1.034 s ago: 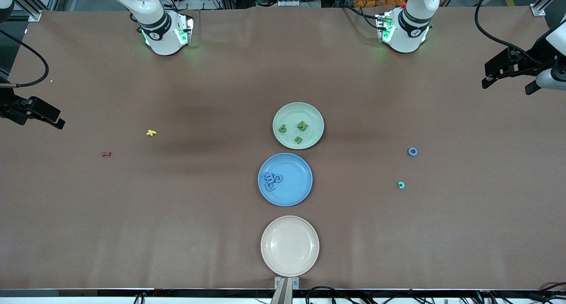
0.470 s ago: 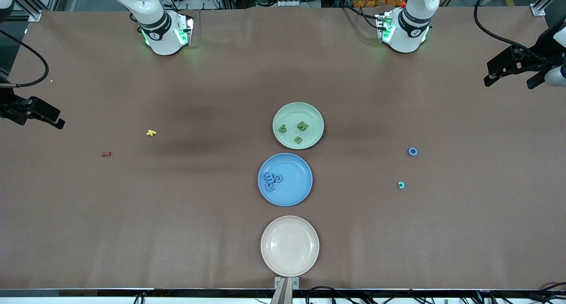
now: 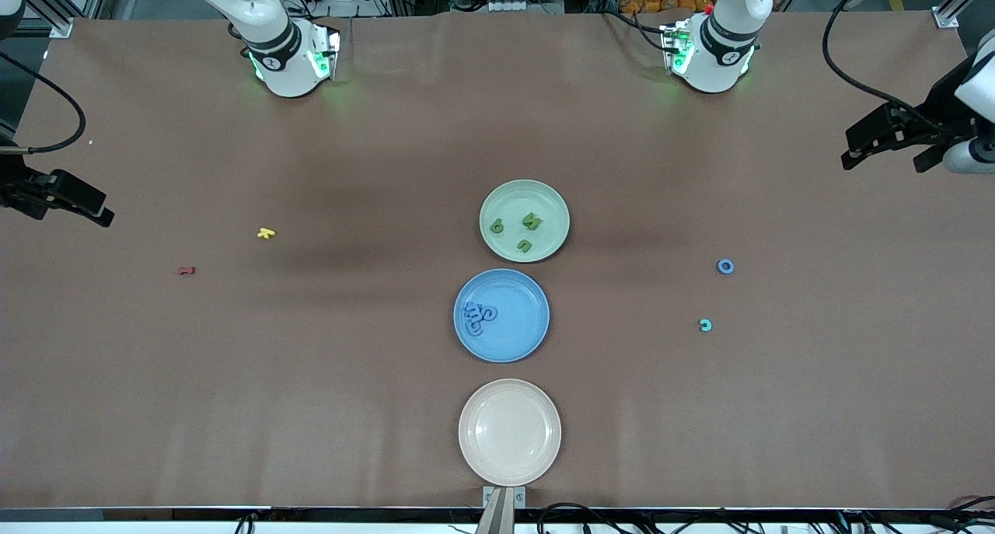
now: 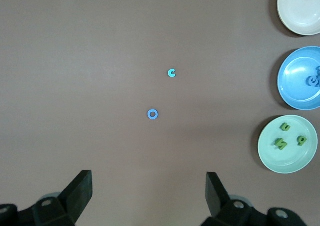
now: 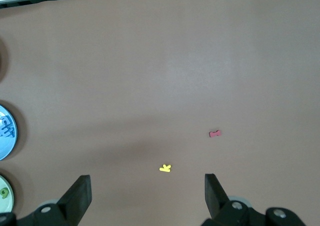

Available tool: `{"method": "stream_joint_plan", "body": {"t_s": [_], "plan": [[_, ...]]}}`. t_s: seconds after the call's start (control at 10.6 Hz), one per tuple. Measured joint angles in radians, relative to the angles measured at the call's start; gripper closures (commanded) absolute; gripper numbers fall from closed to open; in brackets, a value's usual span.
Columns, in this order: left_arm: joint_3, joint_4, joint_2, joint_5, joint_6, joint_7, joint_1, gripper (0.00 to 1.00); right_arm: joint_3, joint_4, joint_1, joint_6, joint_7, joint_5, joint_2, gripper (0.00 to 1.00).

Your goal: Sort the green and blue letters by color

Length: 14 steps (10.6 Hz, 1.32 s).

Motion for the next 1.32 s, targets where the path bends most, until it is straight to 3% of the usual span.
{"method": "stream_joint_plan", "body": {"t_s": [0.94,1.32], "plan": [[0.009,-0.038,-0.025,0.03,0.053,-0.046,-0.029,0.0,0.0,0.0,-0.001,0.0,0.0,0.0,0.0,0.0],[0.032,-0.032,-0.026,0.031,0.054,0.041,-0.029,0.0,0.0,0.0,-0.001,0.0,0.0,0.0,0.0,0.0]]}}
